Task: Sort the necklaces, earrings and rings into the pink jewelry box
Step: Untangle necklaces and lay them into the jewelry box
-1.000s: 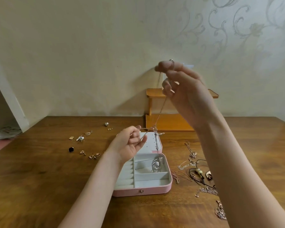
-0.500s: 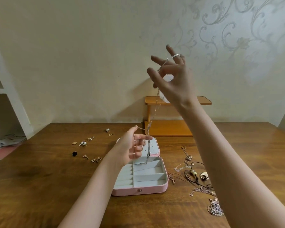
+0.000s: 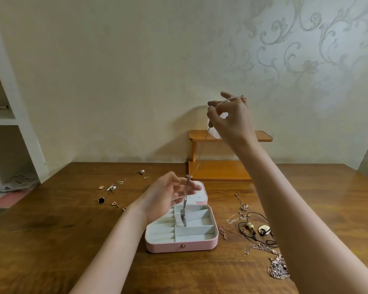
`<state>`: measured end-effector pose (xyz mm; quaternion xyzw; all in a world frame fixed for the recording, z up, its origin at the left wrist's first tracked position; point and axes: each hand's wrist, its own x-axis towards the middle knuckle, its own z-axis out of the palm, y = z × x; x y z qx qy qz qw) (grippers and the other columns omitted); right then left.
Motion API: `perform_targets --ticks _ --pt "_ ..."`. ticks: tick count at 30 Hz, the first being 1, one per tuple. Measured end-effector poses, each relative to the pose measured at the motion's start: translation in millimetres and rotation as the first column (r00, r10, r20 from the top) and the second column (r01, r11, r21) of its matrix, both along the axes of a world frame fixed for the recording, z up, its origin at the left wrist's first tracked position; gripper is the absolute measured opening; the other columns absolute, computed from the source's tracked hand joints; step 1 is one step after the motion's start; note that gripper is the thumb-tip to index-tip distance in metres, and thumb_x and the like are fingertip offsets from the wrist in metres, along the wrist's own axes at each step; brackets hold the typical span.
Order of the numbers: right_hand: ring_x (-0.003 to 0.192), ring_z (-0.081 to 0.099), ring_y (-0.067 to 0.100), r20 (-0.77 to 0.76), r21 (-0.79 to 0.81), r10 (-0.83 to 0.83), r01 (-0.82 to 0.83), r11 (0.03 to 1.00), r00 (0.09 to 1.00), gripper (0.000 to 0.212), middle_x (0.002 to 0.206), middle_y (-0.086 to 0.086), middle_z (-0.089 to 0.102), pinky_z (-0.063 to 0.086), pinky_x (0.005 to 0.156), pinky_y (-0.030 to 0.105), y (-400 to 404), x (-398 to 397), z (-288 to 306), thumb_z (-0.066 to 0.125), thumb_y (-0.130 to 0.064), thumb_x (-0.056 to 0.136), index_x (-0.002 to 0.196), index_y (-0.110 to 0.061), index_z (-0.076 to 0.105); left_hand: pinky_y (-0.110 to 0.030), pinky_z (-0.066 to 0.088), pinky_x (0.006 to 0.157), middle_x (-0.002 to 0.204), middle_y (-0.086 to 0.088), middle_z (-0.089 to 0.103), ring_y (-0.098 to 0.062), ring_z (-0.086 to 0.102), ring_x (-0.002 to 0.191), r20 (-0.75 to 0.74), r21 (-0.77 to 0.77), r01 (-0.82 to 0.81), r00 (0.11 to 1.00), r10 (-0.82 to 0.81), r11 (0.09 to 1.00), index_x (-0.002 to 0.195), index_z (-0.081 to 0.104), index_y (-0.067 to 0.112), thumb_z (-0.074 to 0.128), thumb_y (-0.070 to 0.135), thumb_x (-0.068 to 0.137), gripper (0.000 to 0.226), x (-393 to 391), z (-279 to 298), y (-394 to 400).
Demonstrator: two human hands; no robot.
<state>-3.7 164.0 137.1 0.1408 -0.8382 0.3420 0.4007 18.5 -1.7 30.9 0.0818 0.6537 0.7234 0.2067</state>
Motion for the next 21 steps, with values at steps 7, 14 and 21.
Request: perform_targets --ticks 7,14,21 --pt "0.112 0.054 0.012 -0.013 -0.095 0.087 -0.088 0.992 0.996 0.033 0.091 0.008 0.072 0.023 0.111 0.029 0.6 3.1 7.0 0.053 -0.012 0.089 0.06 -0.002 0.067 -0.028 0.047 0.088 0.08 -0.005 0.072 -0.015 0.068 0.08 -0.132 -0.04 -0.06 0.99 0.054 0.997 0.091 0.067 0.009 0.051 0.013 0.093 0.016 0.4 4.0 4.8" --pt "0.091 0.064 0.036 0.199 -0.127 0.063 -0.038 0.991 0.978 0.03 0.09 0.019 0.071 0.038 0.061 0.006 18.2 -1.6 -34.6 0.054 -0.012 0.09 0.067 0.0 0.068 -0.024 0.055 0.069 0.071 -0.003 0.07 -0.015 0.067 0.069 -0.127 0.036 -0.113 0.985 0.116 0.993 0.091 0.067 0.009 0.057 0.009 0.089 0.01 6.1 9.3 3.7" --pt "0.098 0.057 0.028 0.083 -0.11 -0.109 0.118 0.987 0.991 0.03 0.083 0.015 0.069 0.035 0.087 0.026 29.3 -17.7 -34.8 0.053 -0.013 0.089 0.065 -0.002 0.067 -0.025 0.054 0.069 0.079 -0.007 0.071 -0.015 0.067 0.073 -0.102 -0.122 -0.012 0.995 -0.001 0.992 0.092 0.068 0.005 0.06 0.007 0.087 0.01 5.9 0.5 -0.1"
